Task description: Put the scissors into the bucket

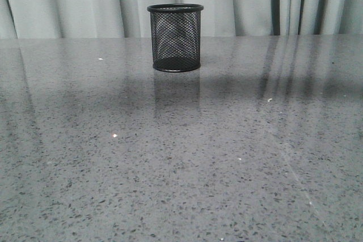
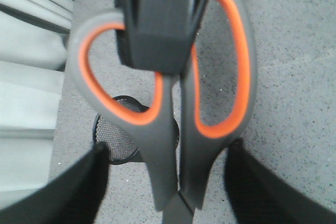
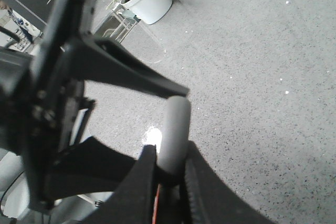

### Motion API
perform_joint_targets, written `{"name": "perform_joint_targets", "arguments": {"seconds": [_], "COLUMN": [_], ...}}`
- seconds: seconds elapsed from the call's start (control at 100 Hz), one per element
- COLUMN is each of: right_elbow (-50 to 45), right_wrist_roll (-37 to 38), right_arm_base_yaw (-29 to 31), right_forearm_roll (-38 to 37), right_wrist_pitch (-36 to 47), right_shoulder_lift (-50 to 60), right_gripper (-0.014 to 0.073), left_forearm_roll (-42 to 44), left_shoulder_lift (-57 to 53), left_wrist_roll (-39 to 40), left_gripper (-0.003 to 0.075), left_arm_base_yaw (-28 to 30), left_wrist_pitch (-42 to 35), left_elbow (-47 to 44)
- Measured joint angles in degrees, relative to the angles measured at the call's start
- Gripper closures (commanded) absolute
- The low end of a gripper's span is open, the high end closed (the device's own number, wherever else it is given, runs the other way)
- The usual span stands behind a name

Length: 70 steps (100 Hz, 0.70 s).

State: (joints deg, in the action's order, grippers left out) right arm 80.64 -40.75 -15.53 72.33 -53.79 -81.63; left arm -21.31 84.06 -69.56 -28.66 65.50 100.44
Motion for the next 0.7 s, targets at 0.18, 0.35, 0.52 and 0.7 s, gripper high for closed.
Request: {"name": "perform_joint_targets", "arguments": {"seconds": [0.18, 0.35, 0.52, 0.7], "right_elbow": [2.07, 7.11, 12.95, 19.55], "right_wrist_roll": [0.0, 3.66, 11.43, 17.22], "right_arm_base_yaw": [-0.07, -0.07, -0.07, -0.07], "right_forearm_roll": [-7.36, -18.98, -32.81, -43.7], "right_wrist_pitch": [2.61, 6.36, 6.67, 0.82], "right_shoulder_lift": [0.0, 0.0, -1.49, -6.43], "right_gripper": [0.0654, 0.0654, 0.0654, 0.0654], "left_forearm_roll": [-0.32, -0.32, -0.32, -0.32], "left_shoulder_lift": [-4.87, -9.39, -12.23, -14.06], "left_wrist_roll": [1.73, 6.9, 12.02, 15.12], "left_gripper": [0.0187, 0.0187, 0.0186, 0.0186], "left_arm_base_yaw": [3.14, 9.2, 15.79, 20.4], "left_wrist_pitch": [-0.63, -0.85, -0.85, -0.85], "left_elbow": [0.0, 0.07, 0.07, 0.07]}}
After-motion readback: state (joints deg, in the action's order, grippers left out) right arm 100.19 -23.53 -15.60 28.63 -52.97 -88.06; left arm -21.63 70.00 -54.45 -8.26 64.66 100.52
